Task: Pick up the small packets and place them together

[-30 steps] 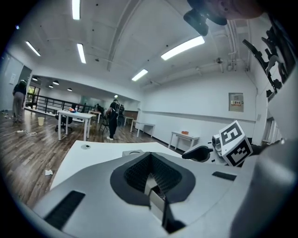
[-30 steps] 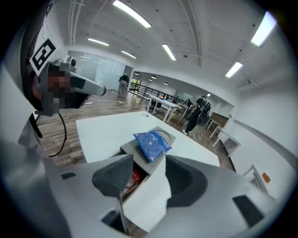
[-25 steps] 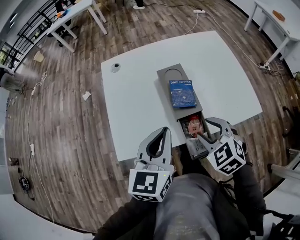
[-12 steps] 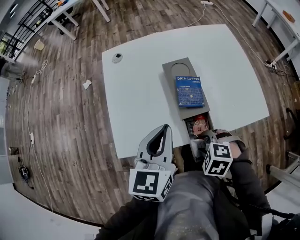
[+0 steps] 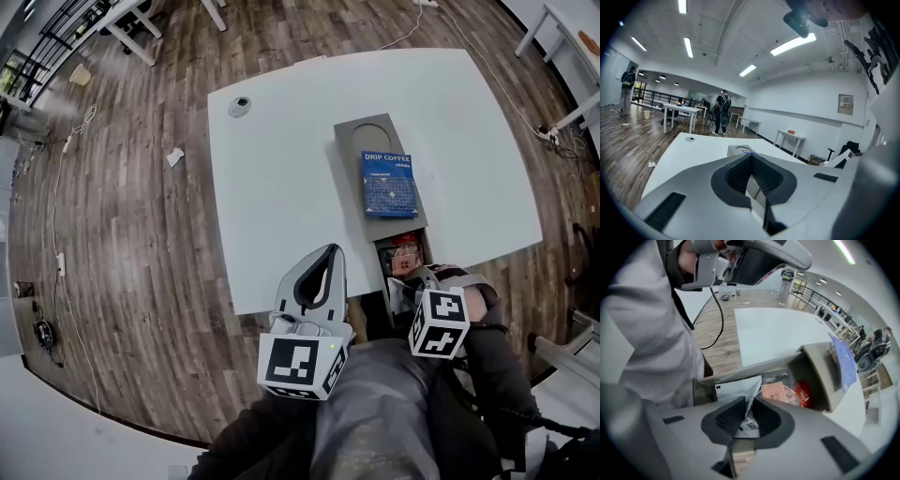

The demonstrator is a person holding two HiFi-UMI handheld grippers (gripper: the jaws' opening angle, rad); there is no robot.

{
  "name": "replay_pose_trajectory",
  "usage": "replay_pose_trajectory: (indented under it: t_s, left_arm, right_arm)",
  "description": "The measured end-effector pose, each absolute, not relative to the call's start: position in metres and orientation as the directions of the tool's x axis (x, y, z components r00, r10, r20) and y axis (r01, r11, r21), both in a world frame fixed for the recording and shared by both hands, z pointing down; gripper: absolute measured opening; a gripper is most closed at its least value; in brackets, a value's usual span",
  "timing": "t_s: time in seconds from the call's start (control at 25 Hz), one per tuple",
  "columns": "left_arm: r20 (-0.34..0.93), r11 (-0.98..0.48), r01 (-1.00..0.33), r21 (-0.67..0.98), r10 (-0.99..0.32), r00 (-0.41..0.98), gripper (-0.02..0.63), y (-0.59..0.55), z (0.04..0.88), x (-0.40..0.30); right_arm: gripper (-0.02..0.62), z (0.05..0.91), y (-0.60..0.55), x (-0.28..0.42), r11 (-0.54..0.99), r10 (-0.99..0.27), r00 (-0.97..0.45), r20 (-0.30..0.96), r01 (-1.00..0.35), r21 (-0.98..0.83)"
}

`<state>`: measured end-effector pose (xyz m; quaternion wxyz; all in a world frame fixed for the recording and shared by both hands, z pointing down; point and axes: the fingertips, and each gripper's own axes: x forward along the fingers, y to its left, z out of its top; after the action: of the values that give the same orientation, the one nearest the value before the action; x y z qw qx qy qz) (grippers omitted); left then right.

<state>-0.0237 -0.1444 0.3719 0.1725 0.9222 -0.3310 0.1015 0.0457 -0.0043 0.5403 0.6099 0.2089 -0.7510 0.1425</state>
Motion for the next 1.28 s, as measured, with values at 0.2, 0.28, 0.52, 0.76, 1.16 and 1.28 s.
replay_pose_trajectory:
  t_s: [0.2,0.28,0.52,0.76,1.16,1.28]
  left_arm:
    - [0.279,-0.752,-0.615,0.236,-0.554,0.785,-0.006,-0.129,0.362,-0.025]
    - [0.263,-0.769,-0.598,0.225,-0.543,0.797,-0.006,-0.12,0.354,-0.026]
    - [0.226,-0.802,-0.565,0.194,-0.524,0.821,-0.006,-0.095,0.337,-0.033]
    - [0.232,-0.808,-0.562,0.178,-0.52,0.822,-0.005,-0.084,0.336,-0.039]
    - [0.254,-0.757,-0.628,0.182,-0.581,0.773,-0.006,-0.122,0.341,-0.028]
    - [0.269,-0.719,-0.67,0.187,-0.618,0.739,-0.006,-0.144,0.348,-0.028]
  right_arm:
    - [0.049,0.511,-0.018,0.052,0.771,-0.305,-0.186,0.934,-0.624,0.127]
    - [0.048,0.495,-0.023,0.055,0.695,-0.387,-0.205,0.899,-0.706,0.138]
    - [0.048,0.455,-0.033,0.066,0.457,-0.592,-0.161,0.79,-0.874,0.164]
    - [0.048,0.434,-0.04,0.072,0.371,-0.669,-0.13,0.732,-0.912,0.177]
    - [0.048,0.377,-0.131,0.105,0.395,-0.75,-0.172,0.638,-0.891,0.224]
    - [0.048,0.369,-0.175,0.117,0.433,-0.754,-0.183,0.631,-0.861,0.267]
